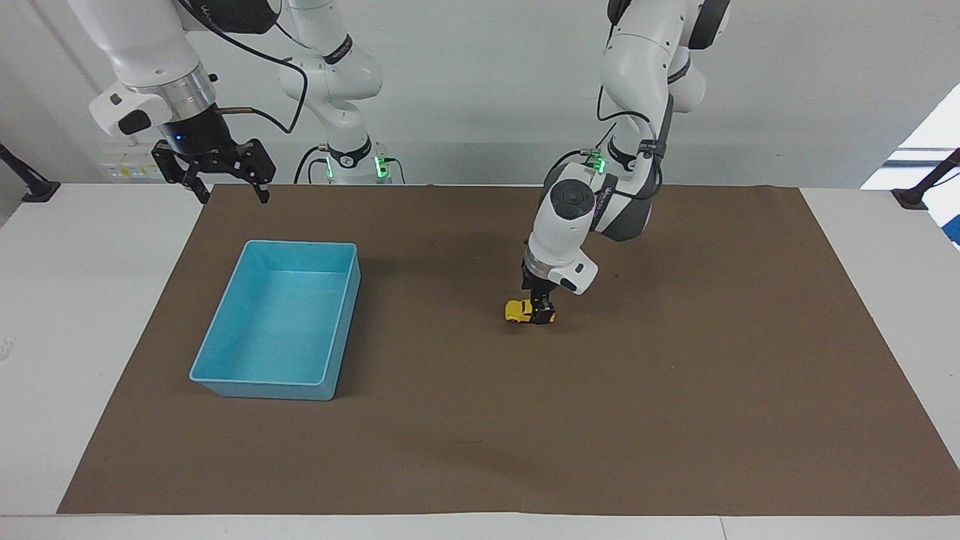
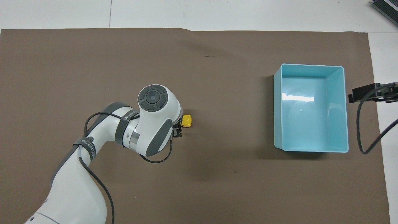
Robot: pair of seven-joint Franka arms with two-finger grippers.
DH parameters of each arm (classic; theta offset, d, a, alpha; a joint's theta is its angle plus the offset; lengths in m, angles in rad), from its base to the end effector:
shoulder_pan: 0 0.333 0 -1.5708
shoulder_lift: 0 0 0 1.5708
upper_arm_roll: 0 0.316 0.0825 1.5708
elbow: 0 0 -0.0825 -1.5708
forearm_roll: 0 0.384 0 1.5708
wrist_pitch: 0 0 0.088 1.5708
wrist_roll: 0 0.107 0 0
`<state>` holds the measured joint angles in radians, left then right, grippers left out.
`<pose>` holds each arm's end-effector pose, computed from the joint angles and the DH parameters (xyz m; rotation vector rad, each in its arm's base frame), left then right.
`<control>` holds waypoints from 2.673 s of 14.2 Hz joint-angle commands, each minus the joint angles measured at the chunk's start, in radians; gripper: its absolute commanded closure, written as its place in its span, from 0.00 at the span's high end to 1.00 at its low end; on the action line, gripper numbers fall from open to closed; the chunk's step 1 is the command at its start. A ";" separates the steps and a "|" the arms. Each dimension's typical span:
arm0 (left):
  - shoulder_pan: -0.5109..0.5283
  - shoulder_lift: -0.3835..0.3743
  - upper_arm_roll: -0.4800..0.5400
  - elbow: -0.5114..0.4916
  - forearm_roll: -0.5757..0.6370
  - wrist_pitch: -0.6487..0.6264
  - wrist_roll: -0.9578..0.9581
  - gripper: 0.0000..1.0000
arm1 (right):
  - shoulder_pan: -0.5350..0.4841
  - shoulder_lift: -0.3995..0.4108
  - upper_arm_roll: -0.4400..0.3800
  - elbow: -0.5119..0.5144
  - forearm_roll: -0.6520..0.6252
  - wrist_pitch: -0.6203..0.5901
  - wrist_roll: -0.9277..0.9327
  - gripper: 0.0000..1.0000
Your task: Wind up and store yellow beetle car
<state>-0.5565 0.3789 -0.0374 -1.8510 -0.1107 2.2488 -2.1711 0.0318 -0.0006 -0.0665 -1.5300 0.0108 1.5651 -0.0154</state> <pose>0.5277 -0.3582 0.3211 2.1056 2.2763 -0.1480 0.5540 -0.0181 0.6436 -3.1310 0.0298 -0.0563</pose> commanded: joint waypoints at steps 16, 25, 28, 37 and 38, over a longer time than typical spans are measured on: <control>-0.007 0.008 0.013 -0.013 0.072 0.020 -0.033 0.00 | -0.010 -0.010 0.007 -0.002 0.003 -0.008 0.014 1.00; 0.111 0.008 0.016 -0.034 0.080 0.005 0.025 0.00 | -0.010 -0.010 0.007 -0.001 0.003 -0.008 0.014 1.00; 0.142 0.005 0.016 -0.046 0.100 0.000 0.037 0.00 | -0.010 -0.010 0.007 -0.001 0.003 -0.008 0.014 1.00; 0.198 -0.006 0.019 -0.062 0.103 -0.018 0.082 0.00 | -0.010 -0.010 0.007 -0.002 0.003 -0.008 0.014 1.00; 0.199 -0.008 0.019 -0.062 0.103 -0.021 0.086 0.00 | -0.010 -0.010 0.007 -0.001 0.003 -0.008 0.014 1.00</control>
<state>-0.3795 0.3407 -0.0268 -1.8934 -0.0543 2.1861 -2.1031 0.0318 -0.0006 -0.0665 -1.5300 0.0108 1.5651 -0.0154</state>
